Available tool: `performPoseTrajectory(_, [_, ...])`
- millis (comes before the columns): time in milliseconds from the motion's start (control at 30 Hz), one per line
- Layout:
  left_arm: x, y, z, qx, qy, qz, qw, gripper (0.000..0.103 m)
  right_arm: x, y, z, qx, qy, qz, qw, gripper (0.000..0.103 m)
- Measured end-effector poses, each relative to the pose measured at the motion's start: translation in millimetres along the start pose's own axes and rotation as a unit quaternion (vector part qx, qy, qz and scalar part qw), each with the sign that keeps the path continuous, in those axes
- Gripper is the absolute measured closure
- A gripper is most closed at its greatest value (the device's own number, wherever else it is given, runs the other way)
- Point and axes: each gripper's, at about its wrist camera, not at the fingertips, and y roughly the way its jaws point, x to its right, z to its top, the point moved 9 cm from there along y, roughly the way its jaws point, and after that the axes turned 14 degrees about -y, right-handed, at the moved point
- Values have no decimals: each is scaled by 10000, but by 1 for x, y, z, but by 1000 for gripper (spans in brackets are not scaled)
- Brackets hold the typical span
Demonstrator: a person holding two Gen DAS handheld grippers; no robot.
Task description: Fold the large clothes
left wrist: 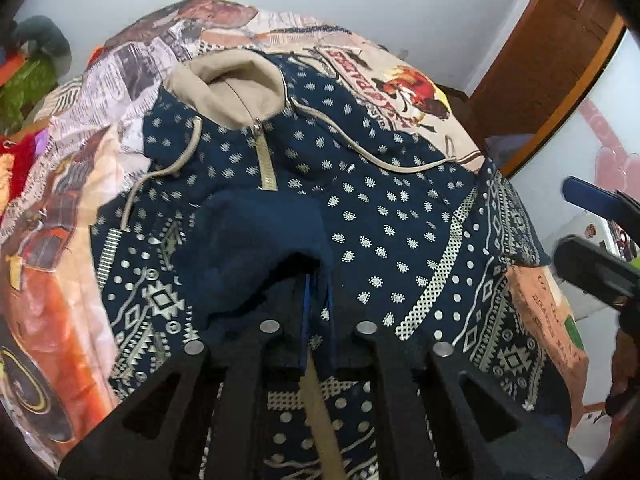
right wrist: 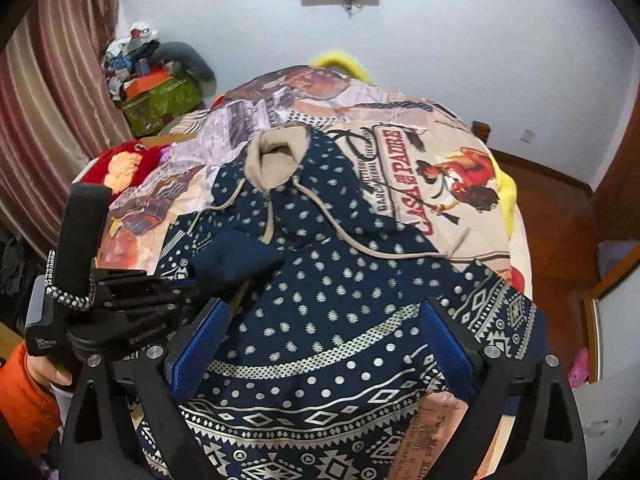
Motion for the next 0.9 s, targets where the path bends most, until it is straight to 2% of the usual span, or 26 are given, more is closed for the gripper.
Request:
performPoseTrajectory(33, [-3,-5,2,19,-42,-69,10000,87,-5,1,3,10,-73,6,10000,8])
performPoseTrajectory(67, [-6,-11,3,47,-87,-131,9999,76,-10,1,6,36,-160,11,9999,8])
performPoseTrajectory(133, [-21,-35,10,301,-178,-193,9992,61,-20,2,15,121,-304,43,9995,8])
performPoseTrajectory(267, [-64,-74,21,866,-228,164,9958,48,-45,9,37,264,-441,273,9983,8])
performPoseTrajectory(367, [-110,-88,19,1088,-287,793,9905,47,-66,22,49,244,-531,437,9973,8])
performPoseTrajectory(400, [-130,-88,15,1059,-334,1008,9887,47,-74,29,52,202,-584,480,9969,8])
performPoseTrajectory(467, [-158,-82,7,916,-497,1194,9874,47,-92,46,57,58,-721,558,9958,8])
performPoseTrajectory(667, [-222,-47,-30,475,-940,1370,9849,47,-147,96,53,-399,-1334,711,9877,8])
performPoseTrajectory(767, [-236,-24,-48,185,-1060,1326,9853,47,-173,118,47,-574,-1815,724,9790,8])
performPoseTrajectory(900, [-242,3,-72,-128,-971,1337,9862,47,-194,148,36,-828,-2393,690,9649,8])
